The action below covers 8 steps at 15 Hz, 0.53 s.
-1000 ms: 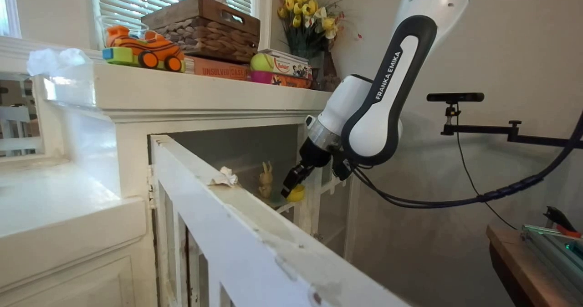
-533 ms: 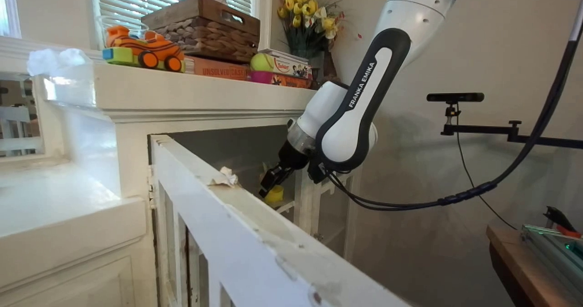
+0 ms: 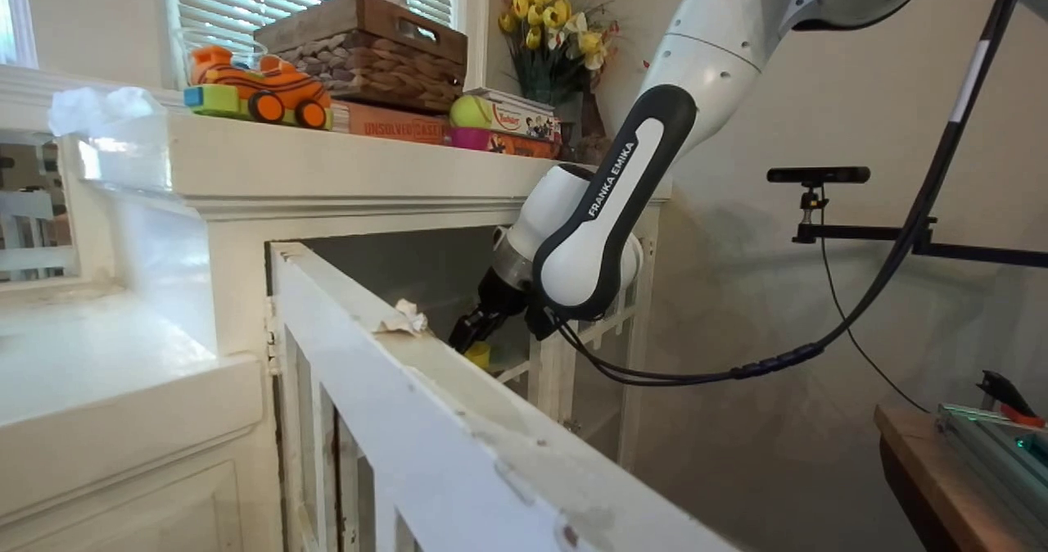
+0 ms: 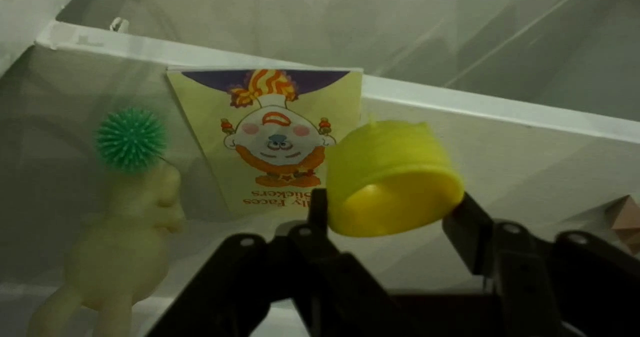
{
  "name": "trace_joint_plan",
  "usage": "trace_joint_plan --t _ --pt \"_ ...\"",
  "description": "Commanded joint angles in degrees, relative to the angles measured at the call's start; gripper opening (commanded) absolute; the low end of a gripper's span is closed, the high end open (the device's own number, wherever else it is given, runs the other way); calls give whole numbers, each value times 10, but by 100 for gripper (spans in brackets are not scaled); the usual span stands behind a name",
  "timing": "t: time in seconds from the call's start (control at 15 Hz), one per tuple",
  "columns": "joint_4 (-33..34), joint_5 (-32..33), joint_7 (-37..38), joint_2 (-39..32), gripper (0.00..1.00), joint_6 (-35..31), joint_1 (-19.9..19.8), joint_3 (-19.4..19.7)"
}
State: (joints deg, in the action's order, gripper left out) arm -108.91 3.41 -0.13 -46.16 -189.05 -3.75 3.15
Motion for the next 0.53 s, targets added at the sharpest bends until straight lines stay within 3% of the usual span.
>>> trace_joint_plan --t 0.0,0.47 --pt "62 -16 3 -38 35 31 5 4" --pt "120 -18 8 -74 35 65 8 8"
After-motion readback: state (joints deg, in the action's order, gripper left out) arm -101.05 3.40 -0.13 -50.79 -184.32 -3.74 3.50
